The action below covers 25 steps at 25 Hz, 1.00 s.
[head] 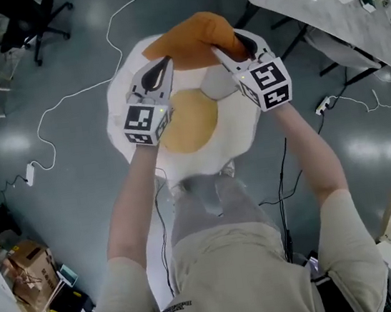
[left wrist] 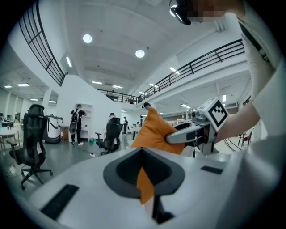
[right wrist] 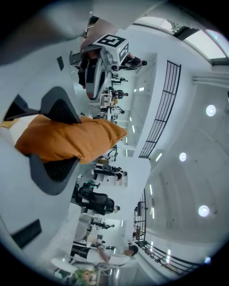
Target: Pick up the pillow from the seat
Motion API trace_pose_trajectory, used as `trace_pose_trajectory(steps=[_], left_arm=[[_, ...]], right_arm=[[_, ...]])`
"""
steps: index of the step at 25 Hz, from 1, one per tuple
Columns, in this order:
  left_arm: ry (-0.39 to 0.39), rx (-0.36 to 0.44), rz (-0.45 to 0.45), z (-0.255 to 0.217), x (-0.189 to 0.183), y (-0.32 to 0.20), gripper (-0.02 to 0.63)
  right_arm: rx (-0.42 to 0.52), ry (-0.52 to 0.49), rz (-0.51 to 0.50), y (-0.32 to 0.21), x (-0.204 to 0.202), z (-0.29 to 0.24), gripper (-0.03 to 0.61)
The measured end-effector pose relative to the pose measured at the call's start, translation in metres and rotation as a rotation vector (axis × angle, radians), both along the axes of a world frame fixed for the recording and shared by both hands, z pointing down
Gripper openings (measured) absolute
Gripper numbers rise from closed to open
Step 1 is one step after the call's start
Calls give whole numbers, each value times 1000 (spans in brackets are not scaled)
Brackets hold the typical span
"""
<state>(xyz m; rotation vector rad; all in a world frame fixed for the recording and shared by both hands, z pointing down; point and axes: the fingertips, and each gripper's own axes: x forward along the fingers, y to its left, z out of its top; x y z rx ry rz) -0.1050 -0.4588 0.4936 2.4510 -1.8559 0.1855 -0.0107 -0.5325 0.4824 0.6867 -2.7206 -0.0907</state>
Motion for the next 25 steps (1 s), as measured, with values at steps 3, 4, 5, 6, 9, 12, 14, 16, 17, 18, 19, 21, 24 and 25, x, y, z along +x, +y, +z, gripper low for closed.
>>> trace_pose_trajectory(steps=[3, 4, 5, 6, 9, 12, 14, 16, 17, 18, 19, 21, 24, 25], left_arm=[[-34, 63, -6, -69, -7, 19, 9], [-45, 78, -11, -90, -10, 28, 9], [-51, 94, -14, -111, -11, 37, 9], [-56, 112, -17, -130, -12, 47, 9], [-74, 166, -24, -184, -20, 74, 9], [-72, 217, -29, -225, -29, 101, 9], [-65, 241, -43, -246, -35, 120, 9], [-72, 263, -63, -263, -40, 138, 9], [-82, 274, -70, -271, -42, 146, 9], [-92, 286, -73, -278, -43, 154, 9], [-99, 298, -74, -285, -45, 162, 9], [-101, 313, -69, -296, -46, 177, 9], [-85, 322, -62, -301, -46, 199, 9], [-75, 334, -62, -303, -45, 206, 9]], right_arm=[[58, -67, 1, 18, -2, -80, 216], [82, -87, 3, 25, -2, -106, 218], [109, -107, 4, 33, -1, -131, 219], [137, -129, 5, 41, 1, -155, 221], [210, -209, 7, 62, 5, -221, 222], [251, -289, 10, 84, 10, -273, 224], [274, -332, 11, 100, 16, -300, 225], [300, -370, 8, 117, 22, -324, 227], [312, -387, 8, 126, 25, -334, 229], [321, -404, 9, 135, 27, -343, 229], [328, -419, 12, 144, 29, -350, 230], [339, -442, 20, 163, 33, -361, 232], [344, -461, 24, 189, 35, -364, 233], [337, -471, 26, 195, 36, -362, 233]])
